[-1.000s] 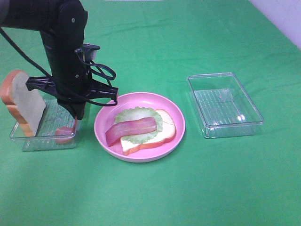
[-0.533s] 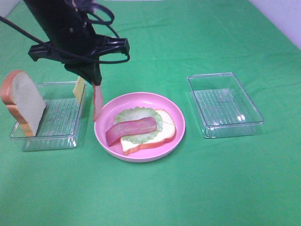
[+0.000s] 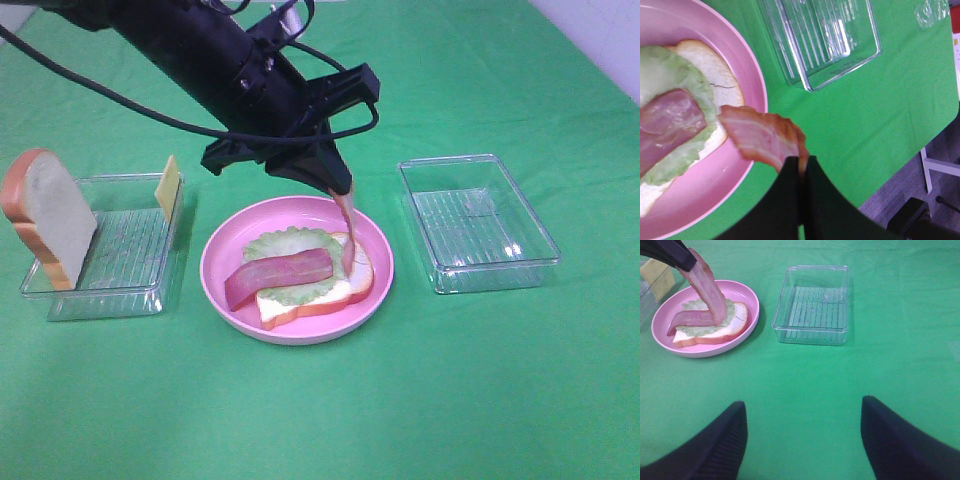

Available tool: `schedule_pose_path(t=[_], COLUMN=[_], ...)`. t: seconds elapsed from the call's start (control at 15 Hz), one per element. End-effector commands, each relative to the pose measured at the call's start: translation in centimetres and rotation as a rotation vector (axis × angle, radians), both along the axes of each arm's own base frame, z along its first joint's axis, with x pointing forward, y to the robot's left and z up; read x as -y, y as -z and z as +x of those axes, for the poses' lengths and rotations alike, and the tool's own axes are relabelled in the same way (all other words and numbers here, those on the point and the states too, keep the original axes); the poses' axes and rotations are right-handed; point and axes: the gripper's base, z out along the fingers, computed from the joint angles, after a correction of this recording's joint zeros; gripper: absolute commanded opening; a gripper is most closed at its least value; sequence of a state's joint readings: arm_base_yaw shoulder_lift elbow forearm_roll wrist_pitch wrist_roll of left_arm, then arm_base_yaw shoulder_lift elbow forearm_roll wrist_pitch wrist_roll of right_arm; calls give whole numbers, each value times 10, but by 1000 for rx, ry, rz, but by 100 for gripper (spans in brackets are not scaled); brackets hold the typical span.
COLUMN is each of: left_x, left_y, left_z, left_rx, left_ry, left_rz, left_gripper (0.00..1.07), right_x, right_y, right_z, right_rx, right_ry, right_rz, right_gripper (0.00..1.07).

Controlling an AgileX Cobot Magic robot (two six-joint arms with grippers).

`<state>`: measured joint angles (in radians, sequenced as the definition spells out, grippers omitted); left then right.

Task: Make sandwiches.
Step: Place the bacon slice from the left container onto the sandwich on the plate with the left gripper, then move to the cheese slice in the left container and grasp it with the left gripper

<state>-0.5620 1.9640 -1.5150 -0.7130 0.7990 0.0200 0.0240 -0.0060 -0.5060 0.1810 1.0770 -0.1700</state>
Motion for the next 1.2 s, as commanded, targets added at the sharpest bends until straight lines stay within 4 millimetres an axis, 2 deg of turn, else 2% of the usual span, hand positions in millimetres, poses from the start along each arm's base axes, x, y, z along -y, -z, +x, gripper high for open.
schedule_pose_path(t=[0.07, 0.27, 0.53, 0.6, 0.67, 0.73, 0.8, 0.87, 0.93, 1.0, 1.2], left_x=[5, -10, -17, -18, -18, -18, -17, -17, -17, -18, -17], left_y=[13, 23, 26, 26, 26, 25, 25, 25, 25, 22, 3], left_z=[2, 10, 13, 14, 14, 15, 15, 15, 15, 16, 21], left_rx=[41, 125, 147, 161, 161, 173, 178, 178, 179, 183, 171], left_ry=[70, 72, 47, 50, 50, 44, 42, 42, 42, 40, 9], left_rz=[22, 230, 316, 325, 325, 320, 316, 316, 317, 315, 328], left_gripper=[0, 0, 0, 9, 9, 25, 46, 56, 73, 78, 78], right_x=[0, 0, 0, 0, 0, 0, 0, 0, 0, 0, 0], right_y=[0, 0, 0, 0, 0, 0, 0, 0, 0, 0, 0], right_z=[-1, -1, -1, -1, -1, -1, -1, -1, -1, -1, -1], right_rx=[20, 20, 20, 20, 20, 20, 20, 20, 20, 20, 20], right_ry=[-7, -7, -7, -7, -7, -7, -7, -7, -7, -7, -7], right_rz=[-7, -7, -7, -7, -7, -7, -7, -7, -7, -7, -7], right_gripper=[63, 63, 63, 63, 63, 63, 63, 63, 63, 63, 63])
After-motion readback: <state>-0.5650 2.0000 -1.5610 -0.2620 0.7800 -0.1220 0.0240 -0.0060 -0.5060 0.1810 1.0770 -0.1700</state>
